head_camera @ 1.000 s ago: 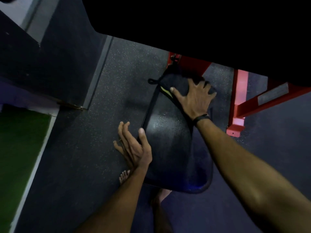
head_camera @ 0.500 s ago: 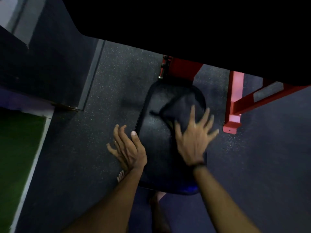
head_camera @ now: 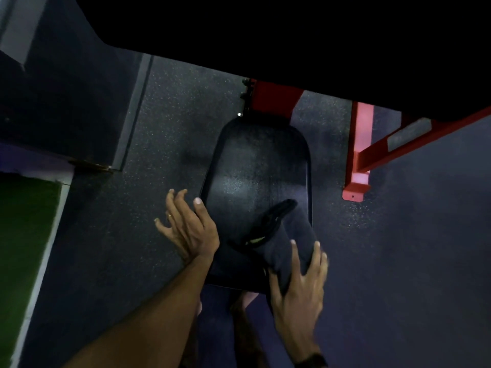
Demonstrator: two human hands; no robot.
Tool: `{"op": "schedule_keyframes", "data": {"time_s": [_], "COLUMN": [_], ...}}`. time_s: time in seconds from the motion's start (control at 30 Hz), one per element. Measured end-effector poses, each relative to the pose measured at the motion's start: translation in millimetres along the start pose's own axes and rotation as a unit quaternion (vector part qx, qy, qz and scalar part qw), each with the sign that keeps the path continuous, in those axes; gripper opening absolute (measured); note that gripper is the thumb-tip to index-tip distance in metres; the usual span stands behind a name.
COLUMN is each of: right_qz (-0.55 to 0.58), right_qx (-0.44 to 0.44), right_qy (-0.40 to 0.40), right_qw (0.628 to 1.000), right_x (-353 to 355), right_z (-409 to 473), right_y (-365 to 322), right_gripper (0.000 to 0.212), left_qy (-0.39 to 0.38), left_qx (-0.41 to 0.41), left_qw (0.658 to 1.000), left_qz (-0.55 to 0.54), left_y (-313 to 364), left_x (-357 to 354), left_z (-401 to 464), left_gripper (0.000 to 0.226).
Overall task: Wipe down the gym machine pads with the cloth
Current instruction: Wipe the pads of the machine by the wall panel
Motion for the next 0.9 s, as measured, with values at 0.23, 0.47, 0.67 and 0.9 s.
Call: {"op": "schedule_keyframes", "data": {"time_s": [0.23,0.47,0.67,0.9], "right_qz": [0.043,0.061,0.118,0.102], "right_qx": [-0.091,-0.017,-0.084,-0.072], "right_qy": [0.050,0.068,0.016,-0.002], "right_qw": [0.994,0.996,0.989,0.992], "right_x": [10.8,12.7,9.1,16.7], "right_z": [204.2,192.4,19.0,190.5], "right_y": [21.5,27.2,30.7,33.4], "right_gripper": [0.076,0.065,0.078,0.093], "left_qy": [0.006,0.011,0.004,0.007], "left_qx": [-0.001,-0.006,0.004,0.011], "left_qw": [1.000,1.000,1.000,1.000], "left_qz": [0.007,0.022,0.030,0.028], "left_y": [-0.8,1.9,0.1,-2.3], "left_x": [-0.8,0.8,-1.8,-1.4], "left_z": [1.4,-0.6,1.3,2.1], "left_gripper": [0.054,0.053,0.051,0.049]}}
Point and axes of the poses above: each hand's wrist, its own z-axis towards the middle knuckle, its own x-axis out of the back of the hand, y = z × x, the point moved 7 cm from there along z, towards the middle knuckle, and after that the axes turned 14 degrees about x, right-handed, at the moved point
